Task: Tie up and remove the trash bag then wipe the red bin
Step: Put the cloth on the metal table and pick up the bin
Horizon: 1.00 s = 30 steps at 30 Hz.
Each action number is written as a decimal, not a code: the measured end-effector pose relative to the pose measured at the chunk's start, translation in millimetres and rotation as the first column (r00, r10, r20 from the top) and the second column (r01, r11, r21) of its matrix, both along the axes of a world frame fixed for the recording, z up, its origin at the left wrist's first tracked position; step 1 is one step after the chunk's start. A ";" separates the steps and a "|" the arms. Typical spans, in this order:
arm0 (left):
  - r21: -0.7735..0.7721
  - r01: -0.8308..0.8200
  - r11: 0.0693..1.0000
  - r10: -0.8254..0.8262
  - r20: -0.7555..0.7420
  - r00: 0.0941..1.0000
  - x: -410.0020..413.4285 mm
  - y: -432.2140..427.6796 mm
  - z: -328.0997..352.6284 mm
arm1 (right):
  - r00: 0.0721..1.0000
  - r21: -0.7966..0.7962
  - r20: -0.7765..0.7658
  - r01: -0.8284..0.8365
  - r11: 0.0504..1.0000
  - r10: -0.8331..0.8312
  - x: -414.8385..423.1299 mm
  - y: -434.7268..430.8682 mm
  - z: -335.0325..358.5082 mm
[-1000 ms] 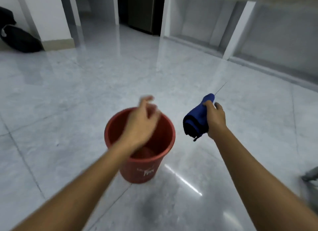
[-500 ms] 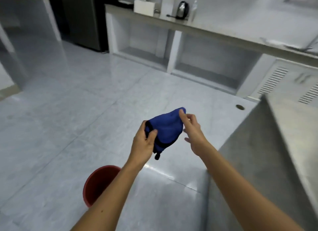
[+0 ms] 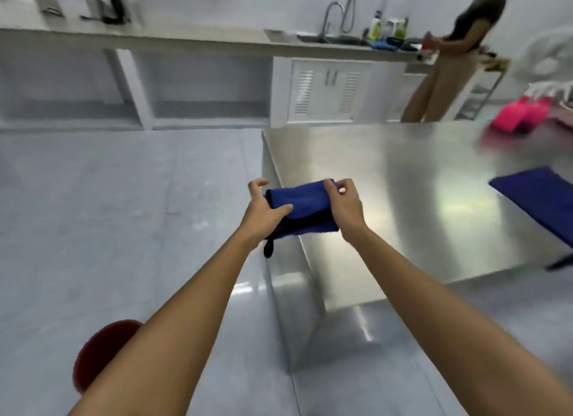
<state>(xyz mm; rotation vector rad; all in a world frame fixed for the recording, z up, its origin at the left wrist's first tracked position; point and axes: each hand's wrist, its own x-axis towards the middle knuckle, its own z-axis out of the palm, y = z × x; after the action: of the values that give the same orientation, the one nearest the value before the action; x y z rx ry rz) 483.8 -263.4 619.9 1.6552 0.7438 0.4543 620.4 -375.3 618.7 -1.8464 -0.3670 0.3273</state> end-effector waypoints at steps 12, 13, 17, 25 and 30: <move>0.312 0.199 0.929 -0.079 -0.358 0.931 166.9 -121.1 -94.9 | 0.980 -0.427 0.066 -0.144 0.893 0.189 137.6 -126.1 -103.2; 0.347 0.205 0.915 -0.064 -0.377 0.924 169.3 -123.0 -100.2 | 0.961 -0.525 0.143 -0.129 0.842 0.236 140.7 -127.6 -107.6; 0.650 0.343 0.678 0.099 -0.543 0.834 167.8 -129.1 -124.5 | 0.609 -0.837 0.456 0.046 0.545 0.649 153.0 -141.9 -124.2; 0.543 0.521 0.659 0.082 -0.740 0.667 165.9 -122.9 -127.8 | 0.594 -0.955 0.158 -0.112 0.276 0.789 159.6 -146.2 -122.2; 0.477 0.490 0.729 0.009 -0.723 0.690 154.6 -117.2 -112.8 | 0.463 -0.981 0.190 0.050 0.188 0.866 161.6 -129.9 -97.6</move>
<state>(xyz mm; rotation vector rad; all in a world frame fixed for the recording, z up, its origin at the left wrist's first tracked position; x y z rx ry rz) 638.4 -380.6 507.1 2.6262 0.9199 -0.1971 782.1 -505.1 521.1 -2.9789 -1.8036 0.1178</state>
